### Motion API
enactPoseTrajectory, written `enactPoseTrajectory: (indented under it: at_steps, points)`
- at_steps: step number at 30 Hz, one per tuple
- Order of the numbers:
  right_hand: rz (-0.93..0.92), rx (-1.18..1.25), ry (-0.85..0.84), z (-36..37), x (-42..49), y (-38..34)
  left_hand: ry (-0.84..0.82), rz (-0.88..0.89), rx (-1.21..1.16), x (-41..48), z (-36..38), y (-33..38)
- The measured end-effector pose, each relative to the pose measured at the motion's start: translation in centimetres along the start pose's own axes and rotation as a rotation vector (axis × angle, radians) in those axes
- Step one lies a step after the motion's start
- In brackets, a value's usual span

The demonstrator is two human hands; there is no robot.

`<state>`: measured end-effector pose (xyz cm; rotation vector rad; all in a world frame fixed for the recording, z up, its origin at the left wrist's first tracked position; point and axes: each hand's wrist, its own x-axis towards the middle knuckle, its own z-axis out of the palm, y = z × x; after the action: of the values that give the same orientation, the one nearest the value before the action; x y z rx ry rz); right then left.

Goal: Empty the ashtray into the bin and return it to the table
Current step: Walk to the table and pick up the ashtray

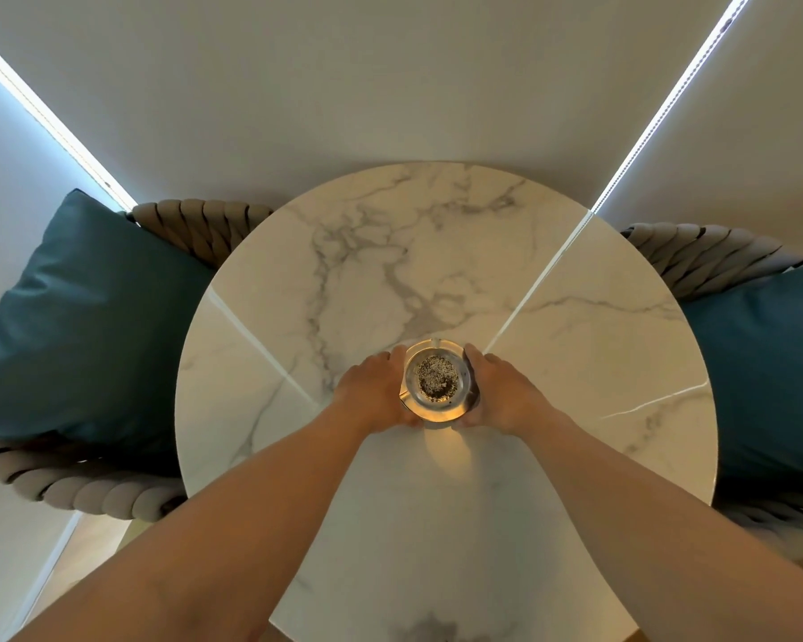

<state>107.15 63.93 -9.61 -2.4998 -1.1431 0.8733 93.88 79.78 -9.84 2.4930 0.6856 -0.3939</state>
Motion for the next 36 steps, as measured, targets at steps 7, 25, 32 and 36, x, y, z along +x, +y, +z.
enactPoseTrajectory:
  at_steps: [7,25,32,36]
  points:
    - [0.013,0.003,-0.026,0.7,-3.1,-1.9,0.000,-0.005,-0.019,-4.3,-0.5,-0.1]
    - [0.019,0.025,-0.027,5.3,-16.4,-8.3,-0.010,0.031,-0.031,-19.2,0.6,-1.3]
    - [0.006,0.012,-0.019,7.6,-19.8,-9.6,0.000,0.066,-0.028,-23.1,2.1,-2.4]
    - [0.013,0.026,-0.007,9.0,-21.0,-10.2,-0.018,0.061,-0.018,-24.3,2.9,-3.1]
